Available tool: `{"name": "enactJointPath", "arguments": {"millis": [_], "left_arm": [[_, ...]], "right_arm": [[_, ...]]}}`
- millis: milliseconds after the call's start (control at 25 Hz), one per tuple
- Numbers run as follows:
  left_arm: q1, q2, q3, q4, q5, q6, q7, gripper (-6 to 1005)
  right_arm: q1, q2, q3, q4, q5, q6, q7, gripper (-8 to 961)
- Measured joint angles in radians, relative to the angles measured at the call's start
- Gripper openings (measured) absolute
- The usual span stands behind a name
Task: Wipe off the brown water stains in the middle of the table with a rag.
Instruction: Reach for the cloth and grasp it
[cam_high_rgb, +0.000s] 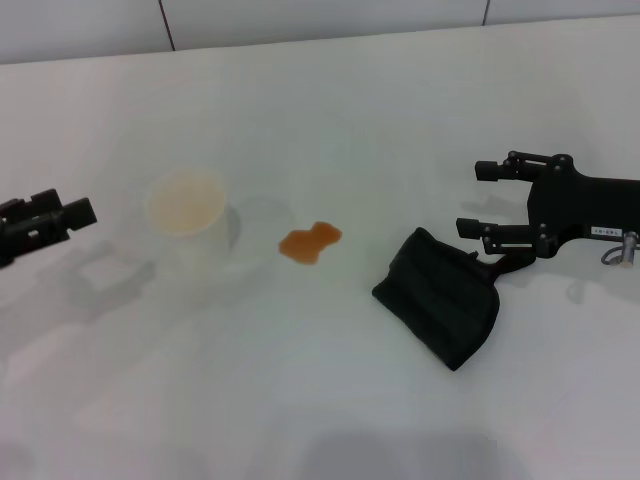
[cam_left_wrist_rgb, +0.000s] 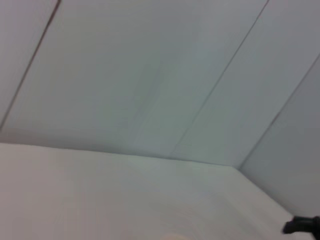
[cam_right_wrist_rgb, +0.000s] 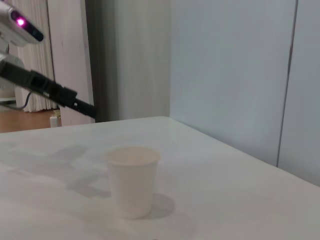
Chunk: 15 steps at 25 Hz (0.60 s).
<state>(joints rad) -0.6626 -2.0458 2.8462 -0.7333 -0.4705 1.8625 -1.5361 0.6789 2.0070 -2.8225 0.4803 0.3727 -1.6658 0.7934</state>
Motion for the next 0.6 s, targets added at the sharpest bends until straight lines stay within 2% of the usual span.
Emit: {"name": "enactJointPath", "arguments": {"millis": [240, 600], "left_arm": [[-0.110, 0.045, 0.001, -0.053, 0.146, 0.072, -0.137, 891], [-0.231, 0.091, 0.001, -0.079, 0.343, 0.092, -0.238, 890]], "right_arm": [[-0.001, 0.001, 0.000, 0.001, -0.001, 0.000, 0.000, 782], [-0.005, 0.001, 0.000, 0.005, -0.001, -0.002, 0.005, 783]]}}
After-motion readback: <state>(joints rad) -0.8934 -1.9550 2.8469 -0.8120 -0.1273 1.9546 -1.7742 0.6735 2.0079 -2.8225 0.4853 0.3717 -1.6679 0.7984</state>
